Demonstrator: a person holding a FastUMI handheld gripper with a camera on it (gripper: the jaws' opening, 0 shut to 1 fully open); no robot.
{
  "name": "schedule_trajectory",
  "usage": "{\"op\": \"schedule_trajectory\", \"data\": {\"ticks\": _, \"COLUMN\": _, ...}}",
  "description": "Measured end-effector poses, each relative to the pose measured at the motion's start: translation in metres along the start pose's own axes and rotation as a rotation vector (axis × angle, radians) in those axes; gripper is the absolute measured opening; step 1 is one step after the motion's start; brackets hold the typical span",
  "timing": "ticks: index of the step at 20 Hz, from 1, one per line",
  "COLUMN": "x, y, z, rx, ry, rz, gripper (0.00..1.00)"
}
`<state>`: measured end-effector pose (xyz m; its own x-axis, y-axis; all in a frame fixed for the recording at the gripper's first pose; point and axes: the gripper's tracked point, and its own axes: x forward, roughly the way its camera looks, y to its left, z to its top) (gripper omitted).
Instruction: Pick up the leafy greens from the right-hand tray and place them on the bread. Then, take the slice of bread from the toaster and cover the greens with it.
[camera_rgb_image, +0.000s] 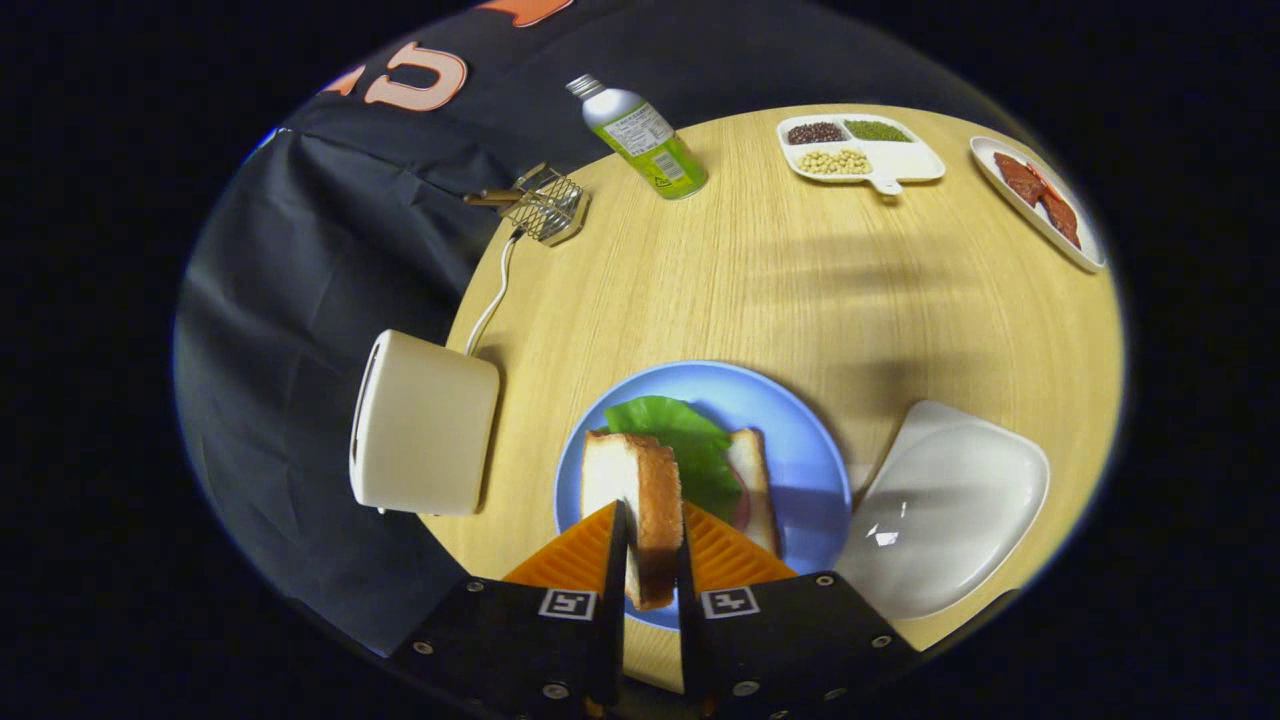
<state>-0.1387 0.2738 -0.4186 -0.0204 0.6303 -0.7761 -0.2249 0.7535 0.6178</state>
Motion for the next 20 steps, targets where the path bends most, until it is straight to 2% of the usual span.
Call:
{"op": "schedule_trajectory", "data": {"ticks": 2, "x": -0.003, "y": -0.010, "z": 0.004, "rx": -0.038, "ry": -0.032, "rz": -0.055, "gripper": 0.38}}
{"op": "schedule_trajectory", "data": {"ticks": 3, "x": -0.008, "y": -0.013, "z": 0.008, "rx": -0.051, "ry": -0.052, "rz": -0.073, "gripper": 0.51}}
{"op": "schedule_trajectory", "data": {"ticks": 4, "x": -0.014, "y": -0.012, "z": 0.012, "rx": -0.057, "ry": -0.079, "rz": -0.083, "gripper": 0.56}}
{"op": "schedule_trajectory", "data": {"ticks": 5, "x": -0.022, "y": -0.011, "z": 0.018, "rx": -0.062, "ry": -0.108, "rz": -0.086, "gripper": 0.65}}
{"op": "schedule_trajectory", "data": {"ticks": 7, "x": -0.044, "y": -0.010, "z": 0.035, "rx": -0.084, "ry": -0.179, "rz": -0.108, "gripper": 0.73}}
{"op": "schedule_trajectory", "data": {"ticks": 12, "x": -0.127, "y": 0.007, "z": 0.078, "rx": -0.191, "ry": -0.400, "rz": -0.172, "gripper": 0.76}}
{"op": "schedule_trajectory", "data": {"ticks": 20, "x": -0.282, "y": 0.032, "z": 0.146, "rx": -0.303, "ry": -0.819, "rz": -0.289, "gripper": 0.90}}
